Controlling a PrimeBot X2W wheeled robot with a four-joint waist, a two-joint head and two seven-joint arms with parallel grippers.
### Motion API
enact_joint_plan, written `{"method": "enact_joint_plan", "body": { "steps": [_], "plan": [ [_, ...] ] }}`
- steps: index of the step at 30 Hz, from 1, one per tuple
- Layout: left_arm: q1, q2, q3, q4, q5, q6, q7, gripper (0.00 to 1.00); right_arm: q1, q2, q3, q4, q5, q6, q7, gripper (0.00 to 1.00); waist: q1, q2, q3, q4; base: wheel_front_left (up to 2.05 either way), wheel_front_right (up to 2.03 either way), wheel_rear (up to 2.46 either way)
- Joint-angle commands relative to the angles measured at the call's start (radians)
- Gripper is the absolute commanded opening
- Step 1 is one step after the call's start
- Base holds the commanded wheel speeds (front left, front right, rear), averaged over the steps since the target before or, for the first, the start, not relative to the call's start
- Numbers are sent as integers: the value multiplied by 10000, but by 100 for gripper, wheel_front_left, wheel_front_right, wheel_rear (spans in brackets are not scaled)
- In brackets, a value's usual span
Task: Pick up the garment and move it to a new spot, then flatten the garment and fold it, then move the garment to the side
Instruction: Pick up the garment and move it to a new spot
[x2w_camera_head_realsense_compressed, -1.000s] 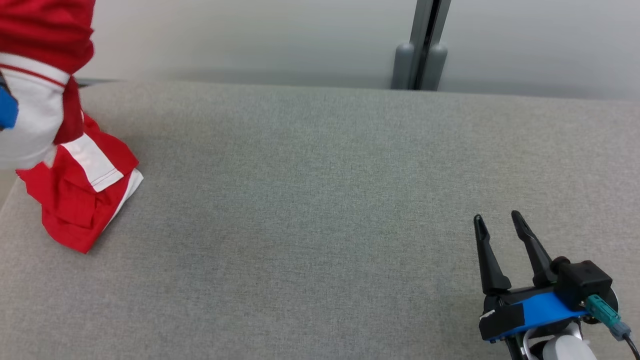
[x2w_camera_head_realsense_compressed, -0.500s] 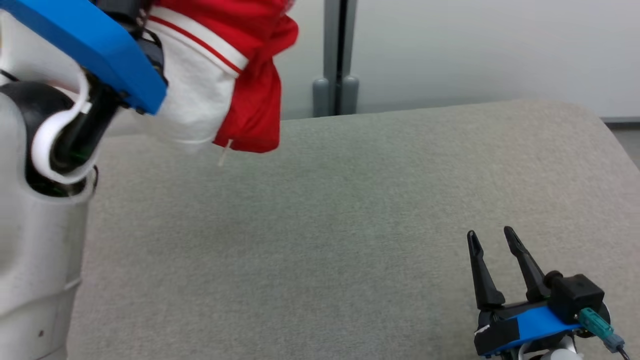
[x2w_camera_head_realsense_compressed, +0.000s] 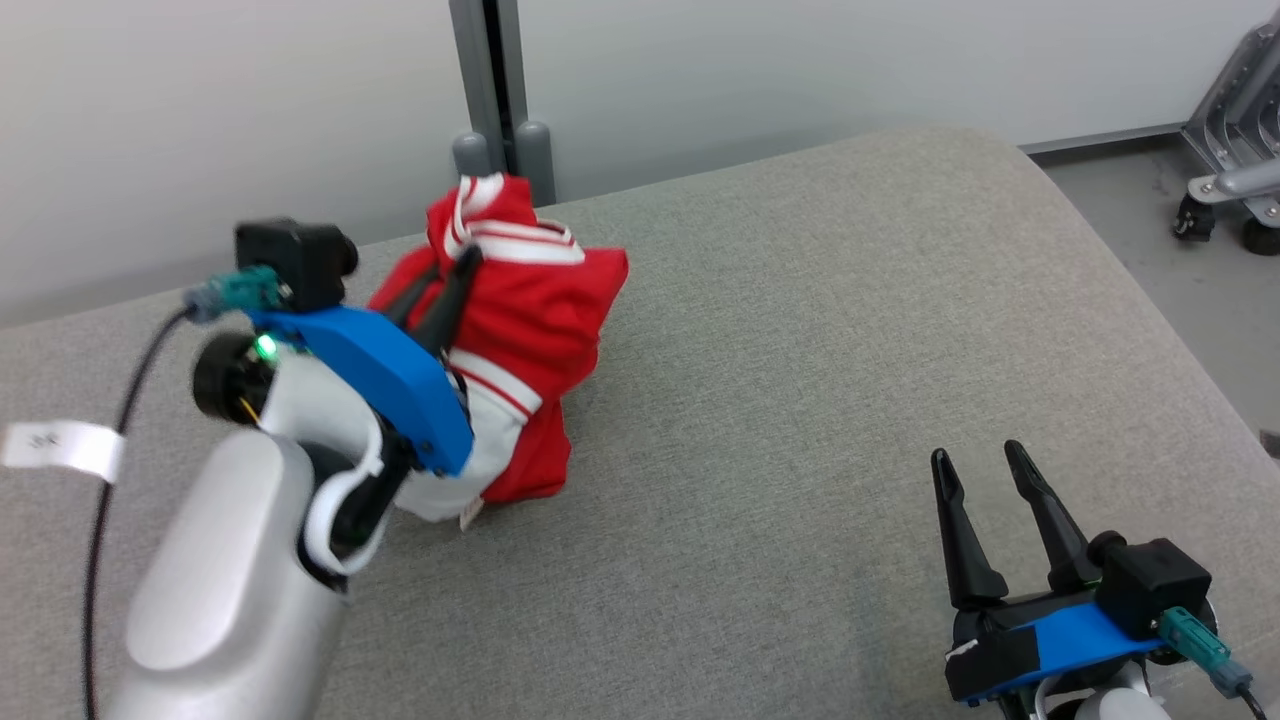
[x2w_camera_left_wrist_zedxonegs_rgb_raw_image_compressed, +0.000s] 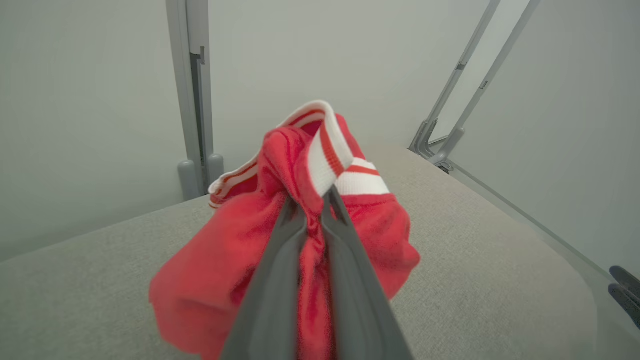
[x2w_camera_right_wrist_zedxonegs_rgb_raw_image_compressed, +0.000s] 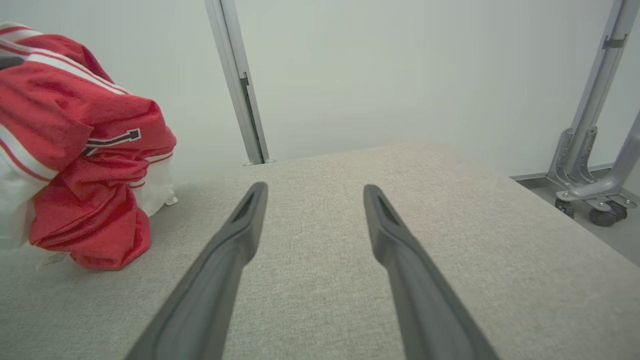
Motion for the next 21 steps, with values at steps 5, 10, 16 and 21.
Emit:
{"method": "enact_joint_plan", "body": {
  "steps": [5, 10, 16, 21],
  "plan": [
    [857, -649, -514, 1628, 478, 244, -1081, 0, -163, -36, -18, -20, 153, 1, -59, 100, 0, -1, 185, -156, 0, 0, 0],
    [911, -1234, -1179, 2923, 1187, 466, -1968, 100, -191, -36, -197, -40, 173, 1, -105, 100, 0, -1, 325, 0, 0, 0, 0],
    [672, -1450, -1447, 3061, 1592, 353, -3412, 100, -206, -37, -248, 49, 224, 1, -137, 100, 0, -1, 351, 476, 0, 0, 0],
    [1156, -1231, -1283, 2375, 1636, 323, -4688, 100, -112, -36, -438, 39, 103, 1, -135, 100, 0, -1, 234, 1027, 0, 0, 0]
  ]
}}
